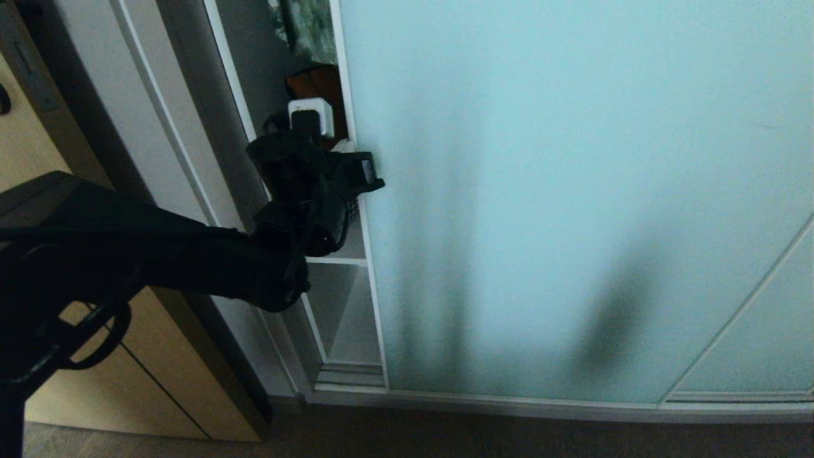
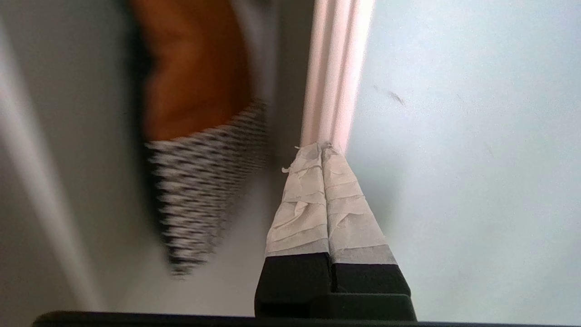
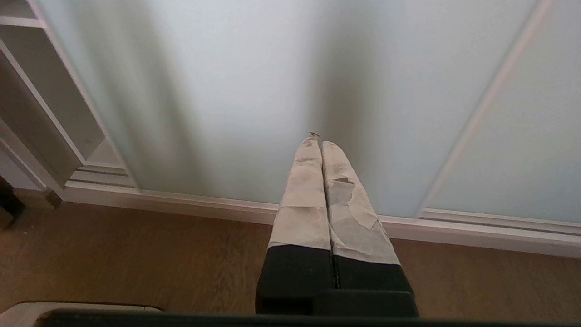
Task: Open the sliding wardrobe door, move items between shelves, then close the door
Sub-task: Open the door
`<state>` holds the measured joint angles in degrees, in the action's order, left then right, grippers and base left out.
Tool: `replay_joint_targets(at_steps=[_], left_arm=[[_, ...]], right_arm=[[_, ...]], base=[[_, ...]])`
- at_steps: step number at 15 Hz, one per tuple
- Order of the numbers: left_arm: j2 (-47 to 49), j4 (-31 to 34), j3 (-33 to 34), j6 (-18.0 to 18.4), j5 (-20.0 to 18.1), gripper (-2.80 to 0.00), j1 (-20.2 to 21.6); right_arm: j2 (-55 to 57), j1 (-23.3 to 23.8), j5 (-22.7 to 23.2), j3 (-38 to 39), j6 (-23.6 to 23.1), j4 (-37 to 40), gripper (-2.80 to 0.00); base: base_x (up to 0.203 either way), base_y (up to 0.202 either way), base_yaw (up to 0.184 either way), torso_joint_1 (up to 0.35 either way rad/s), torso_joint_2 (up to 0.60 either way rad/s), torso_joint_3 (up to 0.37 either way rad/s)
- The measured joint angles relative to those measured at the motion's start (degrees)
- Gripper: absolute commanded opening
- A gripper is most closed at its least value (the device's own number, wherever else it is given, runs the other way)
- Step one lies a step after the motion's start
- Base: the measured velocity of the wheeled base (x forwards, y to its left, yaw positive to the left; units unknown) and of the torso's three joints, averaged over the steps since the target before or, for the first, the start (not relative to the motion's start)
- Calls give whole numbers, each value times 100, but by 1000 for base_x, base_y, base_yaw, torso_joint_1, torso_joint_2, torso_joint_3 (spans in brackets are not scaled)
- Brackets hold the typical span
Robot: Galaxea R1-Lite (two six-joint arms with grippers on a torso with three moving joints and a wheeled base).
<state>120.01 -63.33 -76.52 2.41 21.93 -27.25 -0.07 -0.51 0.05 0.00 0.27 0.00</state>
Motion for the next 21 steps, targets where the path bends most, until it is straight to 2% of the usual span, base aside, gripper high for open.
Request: replay_joint_targets(at_steps=[4, 6, 8, 11, 14, 18, 21], left_arm=[[199, -70, -107, 23, -22, -280, -403], [318, -194, -145, 53, 13, -280, -781], [326, -458, -102, 70, 205, -280, -870], [58, -518, 98, 54, 379, -280, -627], [-658, -178, 284, 164, 417, -280, -142], [-2140, 813, 947, 271, 373, -280, 327], [-3499, 1912, 1940, 296, 384, -280, 644]], right_arm=[[0, -6, 2, 0, 0, 2, -280], [0, 5, 0, 0, -2, 2, -280], [0, 0, 2, 0, 0, 0, -280], [0, -6, 2, 0, 0, 1, -280], [0, 0, 0, 0, -2, 2, -280], [0, 0, 0, 0, 0, 2, -280], [0, -1, 4, 0, -1, 0, -280]], base=[[0, 0, 0, 0, 0, 0], [0, 0, 0, 0, 0, 0], [0, 0, 0, 0, 0, 0], [0, 0, 0, 0, 0, 0], [0, 0, 0, 0, 0, 0], [0, 0, 0, 0, 0, 0], [0, 0, 0, 0, 0, 0]])
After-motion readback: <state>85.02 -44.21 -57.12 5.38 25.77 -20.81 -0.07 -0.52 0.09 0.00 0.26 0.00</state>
